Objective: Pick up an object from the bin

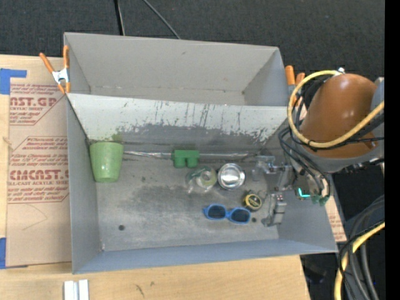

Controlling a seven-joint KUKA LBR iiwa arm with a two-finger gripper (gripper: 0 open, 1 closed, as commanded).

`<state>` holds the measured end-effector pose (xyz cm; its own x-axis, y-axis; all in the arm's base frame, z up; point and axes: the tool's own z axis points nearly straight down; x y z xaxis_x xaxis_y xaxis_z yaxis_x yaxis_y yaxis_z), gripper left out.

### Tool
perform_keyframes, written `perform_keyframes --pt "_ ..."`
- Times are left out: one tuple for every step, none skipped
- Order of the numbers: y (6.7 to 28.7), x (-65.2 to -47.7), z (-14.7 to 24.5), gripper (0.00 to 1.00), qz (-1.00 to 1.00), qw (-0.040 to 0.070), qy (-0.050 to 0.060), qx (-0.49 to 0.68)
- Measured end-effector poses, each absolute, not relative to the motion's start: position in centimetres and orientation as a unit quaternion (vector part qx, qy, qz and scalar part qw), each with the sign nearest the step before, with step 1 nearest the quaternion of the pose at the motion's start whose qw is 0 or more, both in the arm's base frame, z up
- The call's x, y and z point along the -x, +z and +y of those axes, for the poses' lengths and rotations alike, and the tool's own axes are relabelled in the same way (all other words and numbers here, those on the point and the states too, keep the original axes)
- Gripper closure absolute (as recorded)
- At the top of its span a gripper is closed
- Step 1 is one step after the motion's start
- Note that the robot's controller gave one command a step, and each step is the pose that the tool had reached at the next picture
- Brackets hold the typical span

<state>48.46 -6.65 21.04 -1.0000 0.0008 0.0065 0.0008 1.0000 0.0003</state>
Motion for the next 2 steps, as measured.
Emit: perform_keyframes --pt "9.3 -50.3 -3.4 0.00 -0.980 0.002 -0.001 -0.198" --pt "6.9 -52.0 -4.4 0.00 -0.989 0.000 -0.001 -0.149"
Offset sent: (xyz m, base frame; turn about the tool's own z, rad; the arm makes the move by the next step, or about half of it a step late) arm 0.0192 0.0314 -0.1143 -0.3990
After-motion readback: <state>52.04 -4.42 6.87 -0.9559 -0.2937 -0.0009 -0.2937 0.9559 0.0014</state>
